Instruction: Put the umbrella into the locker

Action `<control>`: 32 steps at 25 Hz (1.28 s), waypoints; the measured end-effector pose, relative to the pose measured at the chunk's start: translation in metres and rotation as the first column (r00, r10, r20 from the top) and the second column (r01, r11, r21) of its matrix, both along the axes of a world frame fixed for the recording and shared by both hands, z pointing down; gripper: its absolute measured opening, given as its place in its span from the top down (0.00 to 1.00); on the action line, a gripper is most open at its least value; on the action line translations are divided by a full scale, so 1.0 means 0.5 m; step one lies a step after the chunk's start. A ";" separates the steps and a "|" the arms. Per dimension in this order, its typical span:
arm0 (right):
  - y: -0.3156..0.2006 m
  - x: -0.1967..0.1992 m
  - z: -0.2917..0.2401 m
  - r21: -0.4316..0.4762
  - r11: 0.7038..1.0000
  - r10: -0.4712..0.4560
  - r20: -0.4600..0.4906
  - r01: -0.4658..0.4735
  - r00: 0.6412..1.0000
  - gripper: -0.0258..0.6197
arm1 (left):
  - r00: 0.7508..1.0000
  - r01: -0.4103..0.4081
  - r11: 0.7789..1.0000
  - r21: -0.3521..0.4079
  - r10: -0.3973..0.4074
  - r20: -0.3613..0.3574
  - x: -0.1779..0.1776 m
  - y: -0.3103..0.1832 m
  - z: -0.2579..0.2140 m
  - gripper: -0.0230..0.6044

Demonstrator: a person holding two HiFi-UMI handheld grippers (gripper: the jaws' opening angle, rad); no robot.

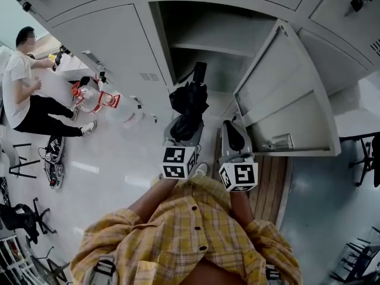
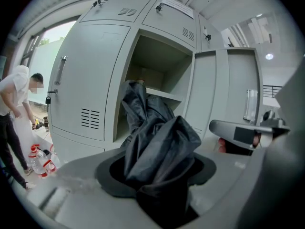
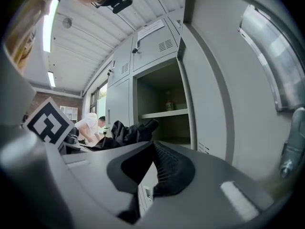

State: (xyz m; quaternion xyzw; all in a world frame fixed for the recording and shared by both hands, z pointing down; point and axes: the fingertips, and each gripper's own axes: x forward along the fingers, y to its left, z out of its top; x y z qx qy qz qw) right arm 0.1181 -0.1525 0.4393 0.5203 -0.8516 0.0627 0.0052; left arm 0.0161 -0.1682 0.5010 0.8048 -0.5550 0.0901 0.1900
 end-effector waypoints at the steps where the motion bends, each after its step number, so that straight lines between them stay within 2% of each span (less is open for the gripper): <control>1: -0.004 0.001 0.001 -0.002 1.000 -0.004 0.003 0.004 1.000 0.96 | 1.000 0.003 1.000 -0.002 -0.003 0.000 0.002 -0.005 0.001 0.55; 25: -0.124 -0.007 0.011 -0.038 0.998 0.053 0.000 -0.053 0.999 0.96 | 1.000 -0.019 0.998 -0.060 0.019 0.004 -0.002 -0.170 0.020 0.55; 32: -0.147 -0.005 0.023 -0.049 0.997 0.055 -0.002 -0.055 0.998 0.96 | 1.000 -0.020 0.999 -0.049 0.020 0.005 0.010 -0.220 0.020 0.55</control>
